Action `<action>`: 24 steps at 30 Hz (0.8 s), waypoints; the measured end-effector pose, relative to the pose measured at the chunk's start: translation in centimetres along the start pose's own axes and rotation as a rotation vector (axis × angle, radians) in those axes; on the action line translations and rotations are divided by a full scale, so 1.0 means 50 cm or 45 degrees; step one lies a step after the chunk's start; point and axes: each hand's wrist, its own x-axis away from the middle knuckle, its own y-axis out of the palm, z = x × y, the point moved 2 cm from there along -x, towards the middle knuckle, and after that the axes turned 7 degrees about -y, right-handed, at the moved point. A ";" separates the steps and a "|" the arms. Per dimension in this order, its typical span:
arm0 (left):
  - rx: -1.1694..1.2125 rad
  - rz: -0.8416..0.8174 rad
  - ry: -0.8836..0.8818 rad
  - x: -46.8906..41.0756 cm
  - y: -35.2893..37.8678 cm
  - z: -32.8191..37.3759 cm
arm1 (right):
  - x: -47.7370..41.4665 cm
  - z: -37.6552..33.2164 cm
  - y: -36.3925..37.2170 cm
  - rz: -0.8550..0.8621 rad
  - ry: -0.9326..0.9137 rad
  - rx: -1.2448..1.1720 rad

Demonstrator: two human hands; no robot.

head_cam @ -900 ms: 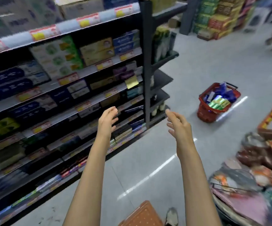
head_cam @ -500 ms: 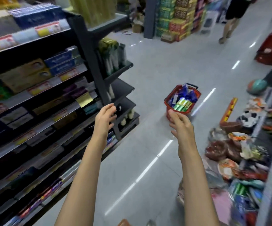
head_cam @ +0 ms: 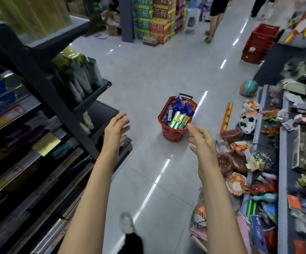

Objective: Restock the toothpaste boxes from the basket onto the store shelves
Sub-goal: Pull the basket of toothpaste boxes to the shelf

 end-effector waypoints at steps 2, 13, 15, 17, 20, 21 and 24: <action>-0.006 -0.044 -0.001 -0.074 0.007 0.017 | -0.045 -0.009 0.037 0.051 0.005 0.000; -0.050 -0.327 -0.008 -0.410 0.152 0.137 | -0.276 -0.066 0.134 0.313 -0.043 0.017; -0.045 -0.337 -0.019 -0.459 0.195 0.140 | -0.322 -0.071 0.128 0.353 -0.044 0.056; -0.032 -0.354 -0.029 -0.500 0.238 0.143 | -0.371 -0.075 0.121 0.366 -0.040 0.076; -0.020 -0.351 -0.038 -0.563 0.305 0.146 | -0.460 -0.073 0.110 0.371 -0.033 0.098; -0.021 -0.345 -0.041 -0.586 0.329 0.148 | -0.494 -0.072 0.107 0.367 -0.032 0.104; -0.032 -0.320 -0.054 -0.662 0.403 0.153 | -0.614 -0.073 0.093 0.335 -0.026 0.125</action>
